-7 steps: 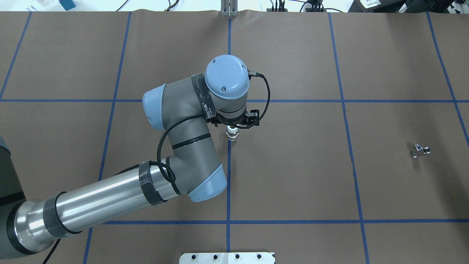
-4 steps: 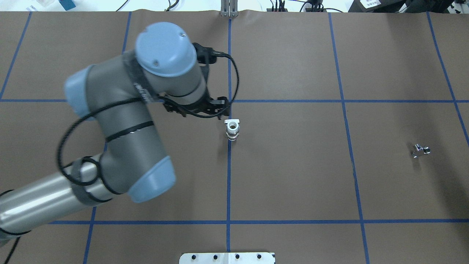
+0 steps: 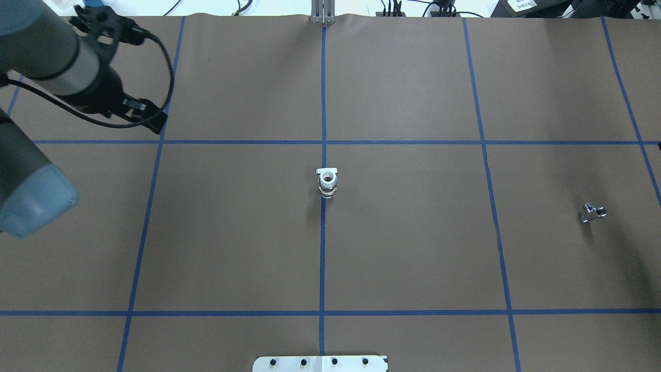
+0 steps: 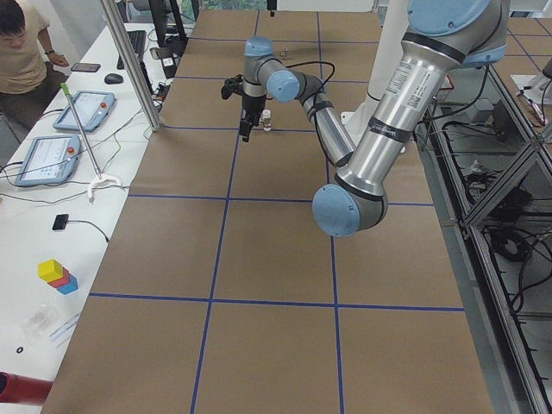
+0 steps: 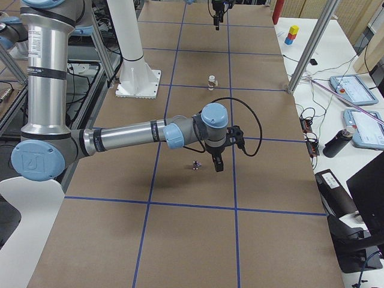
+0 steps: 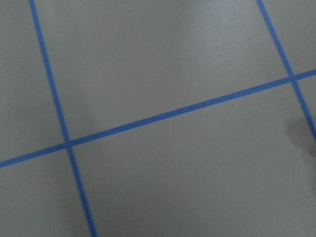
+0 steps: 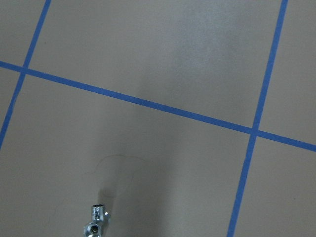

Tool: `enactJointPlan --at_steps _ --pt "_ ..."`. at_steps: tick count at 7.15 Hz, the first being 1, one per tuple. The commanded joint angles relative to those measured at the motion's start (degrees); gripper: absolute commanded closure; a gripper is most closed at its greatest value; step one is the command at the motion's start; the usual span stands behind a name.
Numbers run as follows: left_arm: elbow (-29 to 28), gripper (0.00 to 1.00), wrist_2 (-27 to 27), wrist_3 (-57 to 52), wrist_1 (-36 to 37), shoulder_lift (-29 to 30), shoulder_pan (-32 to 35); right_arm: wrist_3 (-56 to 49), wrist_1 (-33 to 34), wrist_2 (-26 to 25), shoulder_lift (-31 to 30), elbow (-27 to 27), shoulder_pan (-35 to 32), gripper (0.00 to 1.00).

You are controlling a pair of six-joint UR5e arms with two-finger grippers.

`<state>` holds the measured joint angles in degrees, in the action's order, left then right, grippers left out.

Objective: Assemble PPR valve and pipe with both arms
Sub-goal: 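Release the white fitting upright and raise the left gripper away, then lower the right gripper onto the chrome valve and grasp it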

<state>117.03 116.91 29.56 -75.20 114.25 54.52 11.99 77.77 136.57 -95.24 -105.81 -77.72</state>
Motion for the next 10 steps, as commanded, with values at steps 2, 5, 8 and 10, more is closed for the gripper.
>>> enactJointPlan --at_steps 2,5,8,10 --pt "-1.45 0.0 3.77 -25.38 -0.48 -8.94 14.62 14.88 -13.75 -4.01 -3.8 0.07 10.37 0.0" --pt "-1.19 0.0 3.77 -25.7 -0.57 -9.31 14.91 19.99 -23.06 -12.2 -7.32 3.13 19.26 0.0" --pt "-0.92 0.0 3.77 -25.7 -0.57 -9.39 14.91 24.48 -36.1 -13.78 -7.42 9.65 23.66 0.01" --pt "-0.4 0.0 3.77 -25.35 -0.65 -10.1 14.91 24.75 -36.02 -15.37 -7.5 9.65 24.72 0.57"
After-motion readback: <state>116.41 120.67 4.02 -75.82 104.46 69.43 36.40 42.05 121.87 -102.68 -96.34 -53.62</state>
